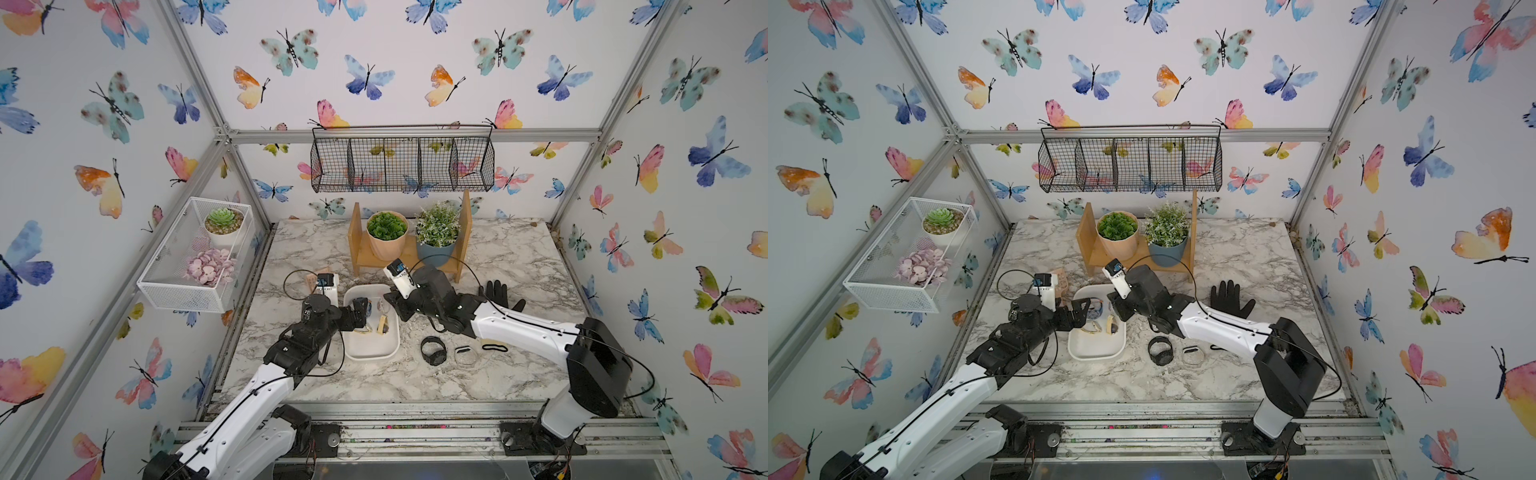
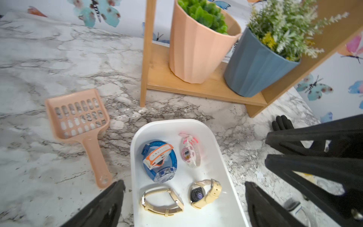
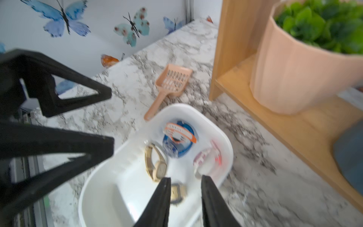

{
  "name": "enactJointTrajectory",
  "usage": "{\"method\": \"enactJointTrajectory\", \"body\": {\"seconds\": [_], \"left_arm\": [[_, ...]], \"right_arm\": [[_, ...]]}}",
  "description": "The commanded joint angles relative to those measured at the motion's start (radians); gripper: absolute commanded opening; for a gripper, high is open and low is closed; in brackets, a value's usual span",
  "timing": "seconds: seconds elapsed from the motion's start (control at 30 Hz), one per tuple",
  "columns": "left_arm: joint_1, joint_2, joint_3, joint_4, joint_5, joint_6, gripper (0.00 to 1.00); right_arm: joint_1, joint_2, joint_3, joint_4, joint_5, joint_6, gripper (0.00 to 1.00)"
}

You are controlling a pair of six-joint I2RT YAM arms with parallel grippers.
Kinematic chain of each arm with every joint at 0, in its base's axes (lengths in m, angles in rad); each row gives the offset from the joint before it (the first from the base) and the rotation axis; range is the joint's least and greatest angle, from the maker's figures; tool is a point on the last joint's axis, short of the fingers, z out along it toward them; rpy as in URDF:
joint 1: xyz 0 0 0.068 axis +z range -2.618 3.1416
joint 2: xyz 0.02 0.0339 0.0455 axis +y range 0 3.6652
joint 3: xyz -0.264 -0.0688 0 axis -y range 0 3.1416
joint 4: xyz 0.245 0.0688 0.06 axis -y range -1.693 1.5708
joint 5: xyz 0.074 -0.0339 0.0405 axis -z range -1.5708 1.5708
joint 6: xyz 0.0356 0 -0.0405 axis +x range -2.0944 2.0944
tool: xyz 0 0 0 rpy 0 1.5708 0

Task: Put the watch into the storage box
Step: Place the watch in the storage box, then pick up the watch at the center of the board.

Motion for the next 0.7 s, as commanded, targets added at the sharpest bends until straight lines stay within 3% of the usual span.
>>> {"method": "enactJointTrajectory", "body": {"seconds": [0.0,0.2,0.33,0.67], "left_arm": [[-0.066,0.024,0.031,0.039,0.071,0.079,0.99],[-0.181,0.093,0.023,0.081,0.129,0.124,0.98],[-0.211,0.107,-0.003,0.130,0.172,0.128,0.98],[-0.239,0.105,-0.045,0.170,0.218,0.143,0.98]], "right_arm": [[-0.037,-0.101,-0.122,-0.123,0.083,0.080,0.33],[-0.092,-0.308,-0.293,-0.274,0.121,0.211,0.35],[-0.098,-0.391,-0.354,-0.377,0.133,0.308,0.37],[-0.100,-0.453,-0.503,-0.450,0.036,0.486,0.37]]}}
